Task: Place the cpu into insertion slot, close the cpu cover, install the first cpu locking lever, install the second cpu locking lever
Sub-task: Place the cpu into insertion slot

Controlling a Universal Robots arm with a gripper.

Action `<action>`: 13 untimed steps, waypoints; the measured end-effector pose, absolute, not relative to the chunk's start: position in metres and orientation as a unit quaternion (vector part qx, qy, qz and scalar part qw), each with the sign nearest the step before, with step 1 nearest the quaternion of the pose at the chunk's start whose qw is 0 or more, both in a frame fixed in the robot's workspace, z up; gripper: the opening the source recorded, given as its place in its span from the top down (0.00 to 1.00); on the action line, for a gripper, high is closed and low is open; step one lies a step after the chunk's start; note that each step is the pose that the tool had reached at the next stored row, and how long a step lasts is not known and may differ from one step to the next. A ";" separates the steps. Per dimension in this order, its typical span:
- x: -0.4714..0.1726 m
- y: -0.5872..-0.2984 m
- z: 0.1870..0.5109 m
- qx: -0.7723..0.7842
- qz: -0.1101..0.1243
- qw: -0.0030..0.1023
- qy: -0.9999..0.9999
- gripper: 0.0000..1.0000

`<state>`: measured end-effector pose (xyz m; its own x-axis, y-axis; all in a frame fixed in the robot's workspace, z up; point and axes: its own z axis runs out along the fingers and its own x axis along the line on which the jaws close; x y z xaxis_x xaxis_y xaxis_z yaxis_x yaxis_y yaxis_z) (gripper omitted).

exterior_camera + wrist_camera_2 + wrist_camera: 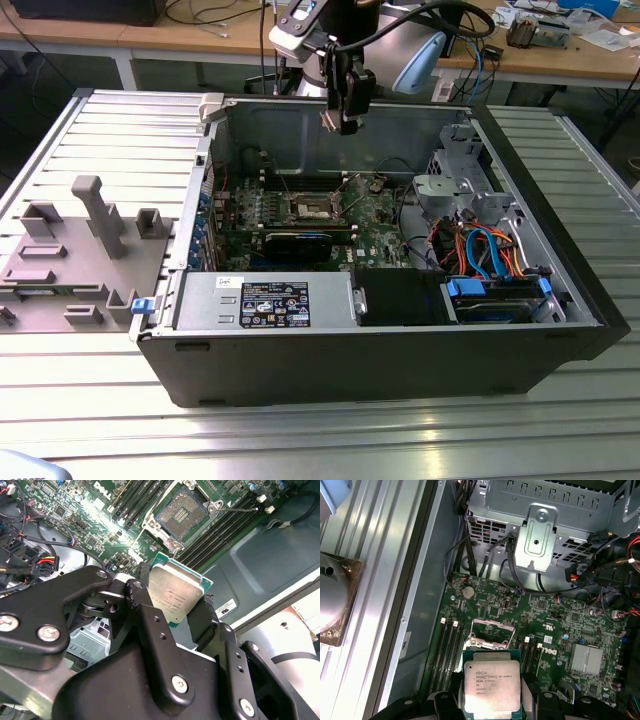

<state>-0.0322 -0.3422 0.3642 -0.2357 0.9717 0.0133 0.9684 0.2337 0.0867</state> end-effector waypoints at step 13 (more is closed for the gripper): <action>-0.032 -0.342 0.364 0.622 0.038 0.022 0.782 0.45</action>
<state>-0.0322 -0.3422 0.3642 -0.2246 0.9744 0.0133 0.9710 0.2227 0.0866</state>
